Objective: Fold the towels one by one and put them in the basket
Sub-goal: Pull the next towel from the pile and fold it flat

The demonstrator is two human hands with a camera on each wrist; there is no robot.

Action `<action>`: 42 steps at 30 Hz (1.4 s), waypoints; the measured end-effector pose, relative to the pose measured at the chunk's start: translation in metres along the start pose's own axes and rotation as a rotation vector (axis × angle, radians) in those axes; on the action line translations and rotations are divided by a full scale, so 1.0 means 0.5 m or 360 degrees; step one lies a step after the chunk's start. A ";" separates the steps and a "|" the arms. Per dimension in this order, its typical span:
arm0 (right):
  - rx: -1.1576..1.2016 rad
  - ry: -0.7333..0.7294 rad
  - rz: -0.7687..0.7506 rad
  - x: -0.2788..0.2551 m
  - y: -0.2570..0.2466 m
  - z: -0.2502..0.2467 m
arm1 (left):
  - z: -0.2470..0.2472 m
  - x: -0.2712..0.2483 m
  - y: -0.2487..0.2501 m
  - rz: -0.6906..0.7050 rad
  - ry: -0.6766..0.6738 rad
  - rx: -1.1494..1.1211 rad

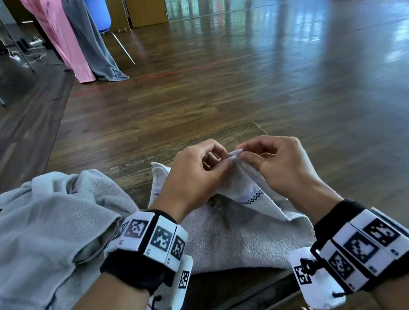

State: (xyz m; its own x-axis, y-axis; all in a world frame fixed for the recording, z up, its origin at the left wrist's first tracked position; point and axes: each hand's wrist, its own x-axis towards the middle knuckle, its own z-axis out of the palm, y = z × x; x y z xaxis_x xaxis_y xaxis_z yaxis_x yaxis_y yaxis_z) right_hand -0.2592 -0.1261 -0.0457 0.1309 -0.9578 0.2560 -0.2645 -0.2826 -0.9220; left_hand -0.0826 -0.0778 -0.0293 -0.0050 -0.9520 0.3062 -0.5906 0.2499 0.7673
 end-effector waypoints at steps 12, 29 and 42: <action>0.0004 0.0010 0.0094 -0.004 -0.006 -0.008 | -0.004 0.007 0.010 0.0033 0.0128 -0.0074; 0.0009 -0.0015 0.0084 0.001 -0.012 -0.004 | 0.010 0.009 0.010 0.0027 0.0193 0.0001; -0.0034 -0.0055 0.0101 0.006 0.001 0.006 | 0.004 0.009 0.002 0.0054 0.0198 0.0035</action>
State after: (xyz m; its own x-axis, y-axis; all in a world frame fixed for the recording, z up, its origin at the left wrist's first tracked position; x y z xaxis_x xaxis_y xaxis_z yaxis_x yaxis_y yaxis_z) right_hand -0.2558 -0.1291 -0.0464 0.1462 -0.9715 0.1865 -0.2936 -0.2227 -0.9296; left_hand -0.0849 -0.0823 -0.0280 0.0741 -0.9132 0.4007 -0.6091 0.2767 0.7432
